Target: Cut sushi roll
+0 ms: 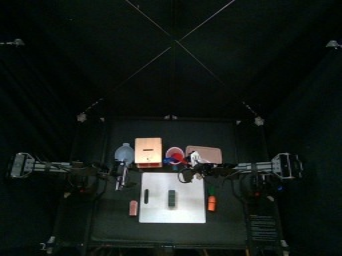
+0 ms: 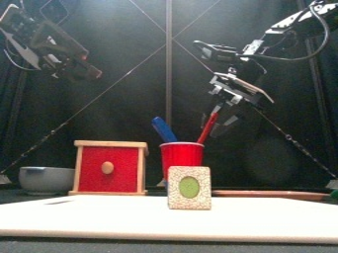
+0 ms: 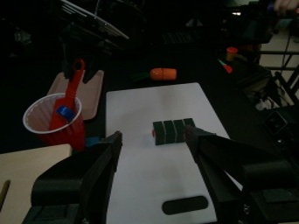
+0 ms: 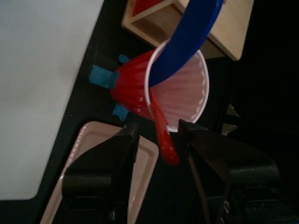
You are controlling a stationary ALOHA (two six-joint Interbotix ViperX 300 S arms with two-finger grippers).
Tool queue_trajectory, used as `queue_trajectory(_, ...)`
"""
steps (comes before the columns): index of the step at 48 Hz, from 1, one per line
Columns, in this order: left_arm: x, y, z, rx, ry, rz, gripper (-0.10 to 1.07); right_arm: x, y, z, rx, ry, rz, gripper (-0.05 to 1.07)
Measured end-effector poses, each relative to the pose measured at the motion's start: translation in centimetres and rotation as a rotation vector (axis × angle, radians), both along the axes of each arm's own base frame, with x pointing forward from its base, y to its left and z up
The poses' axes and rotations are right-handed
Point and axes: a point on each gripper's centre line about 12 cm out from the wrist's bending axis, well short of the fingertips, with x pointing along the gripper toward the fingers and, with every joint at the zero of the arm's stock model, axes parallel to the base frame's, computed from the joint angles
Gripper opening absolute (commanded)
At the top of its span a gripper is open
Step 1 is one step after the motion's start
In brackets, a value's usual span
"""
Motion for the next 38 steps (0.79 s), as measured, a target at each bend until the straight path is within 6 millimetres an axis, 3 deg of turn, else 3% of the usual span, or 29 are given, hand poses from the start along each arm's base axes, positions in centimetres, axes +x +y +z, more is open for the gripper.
queue_trajectory(15, -0.22, 0.13, -0.55, -0.019, 0.014, 0.013, 0.93, 0.08, -0.21, 0.11, -0.002, 0.014, -0.023, 0.77)
queue_trajectory(28, -0.35, 0.15, -0.87, -0.037, 0.021, 0.021, 0.93, 0.07, -0.28, -0.03, -0.006, 0.025, -0.027, 0.50)
queue_trajectory(38, -0.40, 0.16, -0.98, -0.043, 0.024, 0.023, 0.93, 0.16, -0.30, 0.09, -0.015, 0.025, -0.025, 0.47)
